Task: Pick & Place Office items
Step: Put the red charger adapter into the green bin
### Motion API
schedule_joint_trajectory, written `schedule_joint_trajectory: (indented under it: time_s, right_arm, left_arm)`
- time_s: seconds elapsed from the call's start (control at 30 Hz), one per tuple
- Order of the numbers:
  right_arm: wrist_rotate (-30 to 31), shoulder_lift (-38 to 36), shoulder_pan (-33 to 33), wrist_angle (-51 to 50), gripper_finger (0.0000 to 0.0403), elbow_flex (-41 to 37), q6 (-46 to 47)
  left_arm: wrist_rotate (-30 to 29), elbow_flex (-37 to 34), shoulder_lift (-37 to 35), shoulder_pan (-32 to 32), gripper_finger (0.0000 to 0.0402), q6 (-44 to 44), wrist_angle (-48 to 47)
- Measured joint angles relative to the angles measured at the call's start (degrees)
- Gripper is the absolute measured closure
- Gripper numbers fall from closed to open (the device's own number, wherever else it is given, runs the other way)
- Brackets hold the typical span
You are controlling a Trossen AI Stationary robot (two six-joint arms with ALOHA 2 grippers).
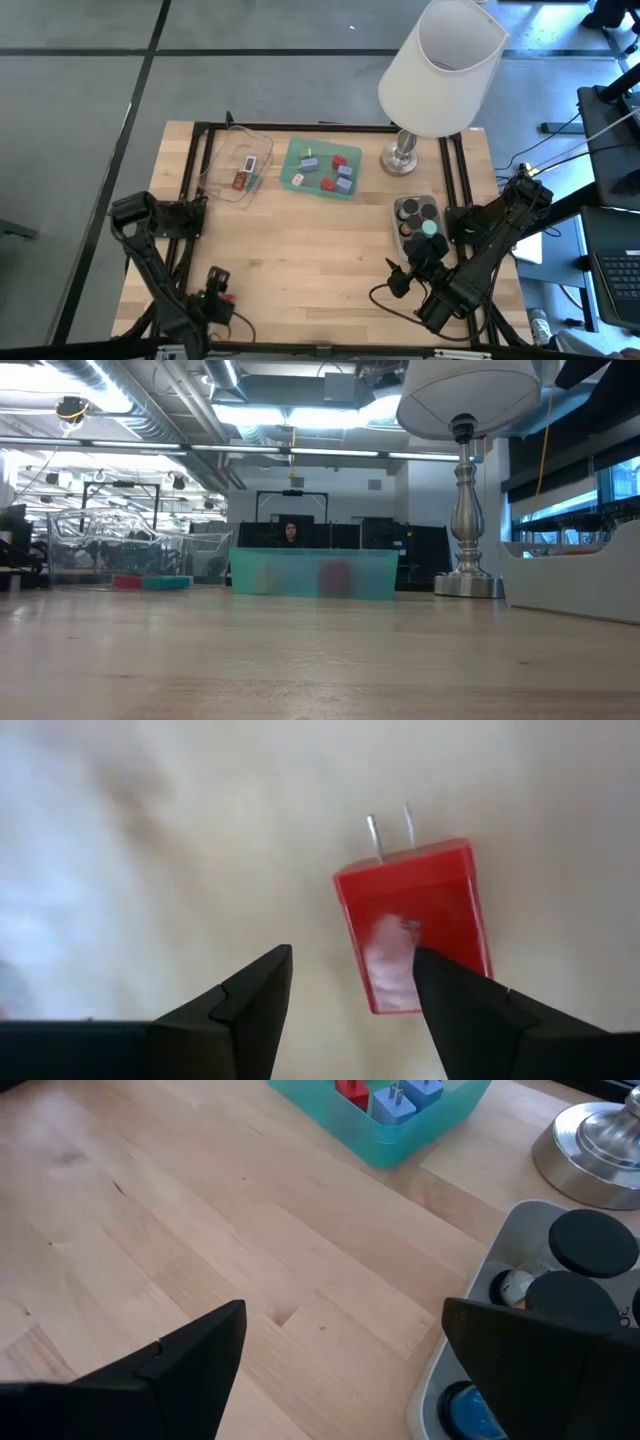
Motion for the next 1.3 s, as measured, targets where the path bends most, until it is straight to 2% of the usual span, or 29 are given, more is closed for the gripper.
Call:
schedule_joint_trajectory:
  time_s: [0.13,0.33,0.5,0.63,0.73,1.03,1.3]
  right_arm:
    - [0.0,0.0,0.0,0.01,0.0063,0.0,-0.02]
    - [-0.45,0.0,0.0,0.2,0.0063,0.0,-0.05]
    - [-1.12,0.0,0.0,0.22,0.0063,0.0,0.0]
    - [-6.37,0.0,0.0,0.56,0.0063,0.0,0.36]
    - [-8.39,0.05,0.37,1.53,0.0063,0.0,1.89]
    - [0.93,1.44,1.57,2.75,0.0087,0.0,3.41]
    - [4.61,1.44,1.41,2.78,0.011,0.0,1.98]
  left_arm:
    - [-5.88,-0.28,-0.25,2.84,0.019,2.34,-2.15]
    - [-5.08,3.56,-2.04,3.62,0.019,2.27,-1.44]
    - [-5.12,5.62,-2.19,2.54,0.019,-6.58,0.12]
    - [-6.14,5.62,-2.19,1.93,0.019,-14.33,0.46]
    - [-7.11,5.62,-2.19,1.92,0.019,-16.31,0.45]
    - [-7.02,5.64,-2.24,2.31,0.019,-16.45,0.18]
    - [-6.96,5.66,-2.3,2.31,0.019,-16.47,0.2]
